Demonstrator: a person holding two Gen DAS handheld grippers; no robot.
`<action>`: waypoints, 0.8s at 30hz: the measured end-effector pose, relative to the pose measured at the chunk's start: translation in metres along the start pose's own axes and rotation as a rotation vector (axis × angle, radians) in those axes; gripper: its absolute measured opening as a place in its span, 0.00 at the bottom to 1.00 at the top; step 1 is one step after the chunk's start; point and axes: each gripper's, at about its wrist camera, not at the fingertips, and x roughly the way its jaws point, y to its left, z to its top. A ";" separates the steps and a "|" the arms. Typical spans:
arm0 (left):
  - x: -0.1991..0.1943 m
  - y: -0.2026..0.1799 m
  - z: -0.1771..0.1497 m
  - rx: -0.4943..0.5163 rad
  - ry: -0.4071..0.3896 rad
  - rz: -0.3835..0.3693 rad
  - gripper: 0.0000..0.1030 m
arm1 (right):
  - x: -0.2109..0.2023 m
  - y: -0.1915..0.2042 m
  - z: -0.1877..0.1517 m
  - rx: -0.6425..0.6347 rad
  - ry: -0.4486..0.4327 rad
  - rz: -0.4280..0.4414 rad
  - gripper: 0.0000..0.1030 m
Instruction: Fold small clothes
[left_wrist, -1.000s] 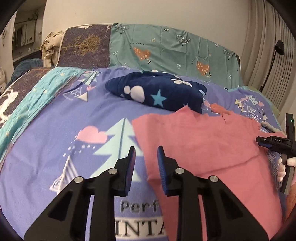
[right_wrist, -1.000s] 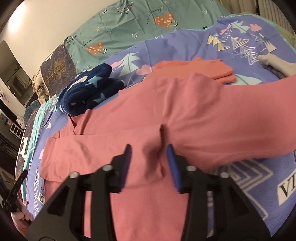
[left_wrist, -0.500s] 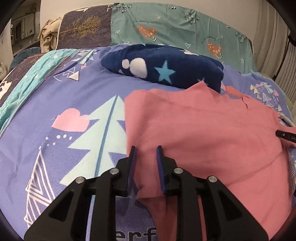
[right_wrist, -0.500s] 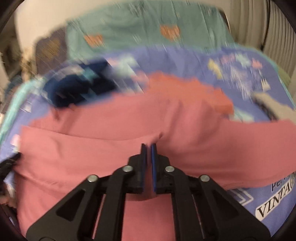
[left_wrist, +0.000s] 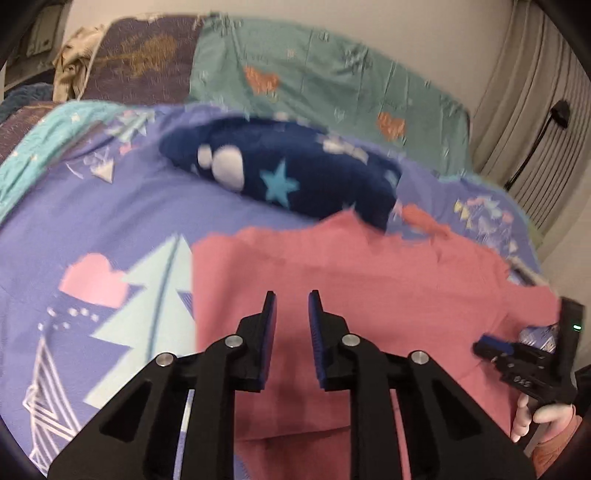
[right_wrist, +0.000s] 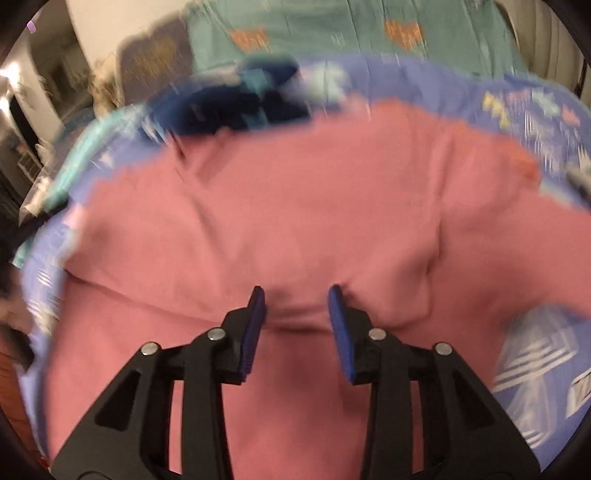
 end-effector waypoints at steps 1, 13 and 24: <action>0.020 -0.001 -0.007 0.011 0.074 0.034 0.19 | -0.001 0.003 0.001 -0.013 -0.001 -0.014 0.36; 0.005 -0.021 -0.013 0.108 -0.022 0.025 0.27 | -0.106 -0.110 0.004 0.264 -0.172 -0.029 0.41; 0.036 -0.092 -0.035 0.331 0.078 0.002 0.50 | -0.221 -0.366 -0.099 1.026 -0.403 -0.194 0.40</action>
